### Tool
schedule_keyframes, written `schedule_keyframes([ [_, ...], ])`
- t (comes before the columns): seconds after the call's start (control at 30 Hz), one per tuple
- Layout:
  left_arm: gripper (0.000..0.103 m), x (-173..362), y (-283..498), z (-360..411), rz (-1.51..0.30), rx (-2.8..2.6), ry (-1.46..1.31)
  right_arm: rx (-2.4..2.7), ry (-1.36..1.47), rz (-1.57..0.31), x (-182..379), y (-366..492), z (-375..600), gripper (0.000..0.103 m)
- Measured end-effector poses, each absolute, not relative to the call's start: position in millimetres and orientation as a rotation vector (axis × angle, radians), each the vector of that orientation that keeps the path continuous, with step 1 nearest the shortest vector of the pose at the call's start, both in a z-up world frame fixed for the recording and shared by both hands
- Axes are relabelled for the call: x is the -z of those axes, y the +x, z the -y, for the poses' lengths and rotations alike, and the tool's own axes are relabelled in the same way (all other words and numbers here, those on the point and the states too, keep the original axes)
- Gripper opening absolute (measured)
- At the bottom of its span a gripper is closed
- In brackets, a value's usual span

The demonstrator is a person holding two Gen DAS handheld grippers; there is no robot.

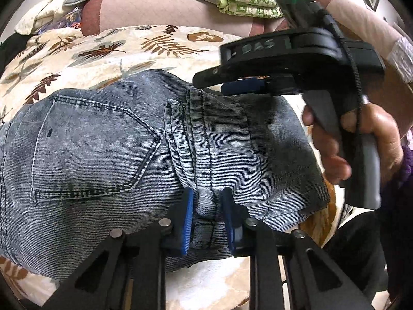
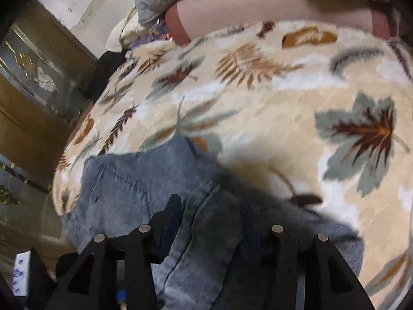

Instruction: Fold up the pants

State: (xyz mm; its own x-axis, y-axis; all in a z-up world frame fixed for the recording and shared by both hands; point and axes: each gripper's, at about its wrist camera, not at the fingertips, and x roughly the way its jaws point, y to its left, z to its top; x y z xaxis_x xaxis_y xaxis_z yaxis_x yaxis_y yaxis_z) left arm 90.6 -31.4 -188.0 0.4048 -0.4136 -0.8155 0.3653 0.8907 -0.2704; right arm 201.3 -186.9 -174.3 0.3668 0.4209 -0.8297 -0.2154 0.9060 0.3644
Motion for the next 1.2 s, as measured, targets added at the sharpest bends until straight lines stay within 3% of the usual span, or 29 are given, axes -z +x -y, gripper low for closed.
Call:
schedule_keyframes([
  [0.13, 0.02, 188.6, 91.0, 29.4, -1.05, 0.499, -0.074, -0.429, 0.135, -1.183, 188.7, 211.5, 171.0, 0.051],
  [0.17, 0.02, 188.8, 91.1, 28.8, -1.051, 0.5, -0.081, -0.431, 0.108, -1.19, 191.1, 213.1, 167.7, 0.047],
  [0.2, 0.018, 189.0, 93.2, 27.7, -1.053, 0.503, -0.088, -0.43, 0.099, -1.189, 191.3, 213.4, 166.7, 0.033],
  [0.3, 0.017, 189.4, 92.6, 27.0, -1.069, 0.518, -0.114, -0.452, 0.111, -1.173, 186.1, 208.6, 166.0, 0.016],
  [0.6, 0.017, 174.7, 78.6, 11.6, -1.047, 0.508, -0.134, -0.549, 0.287, -1.066, 149.1, 196.7, 171.0, 0.012],
  [0.77, 0.017, 174.3, 75.8, 2.0, -1.058, 0.465, -0.134, -0.544, 0.286, -1.139, 180.3, 208.0, 151.2, 0.012],
  [0.93, 0.017, 185.2, 76.9, 2.7, -1.107, 0.469, -0.132, -0.529, 0.392, -1.179, 198.3, 210.1, 162.5, 0.02],
  [1.03, 0.019, 172.4, 81.1, -1.2, -1.105, 0.497, -0.141, -0.534, 0.466, -1.123, 175.8, 195.5, 183.6, 0.039],
  [1.1, 0.019, 163.0, 81.1, -3.8, -1.087, 0.481, -0.116, -0.526, 0.489, -1.05, 161.1, 180.2, 203.2, 0.058],
  [1.2, 0.018, 147.3, 73.0, 0.7, -1.036, 0.429, -0.029, -0.492, 0.584, -0.977, 155.3, 154.6, 240.4, 0.058],
])
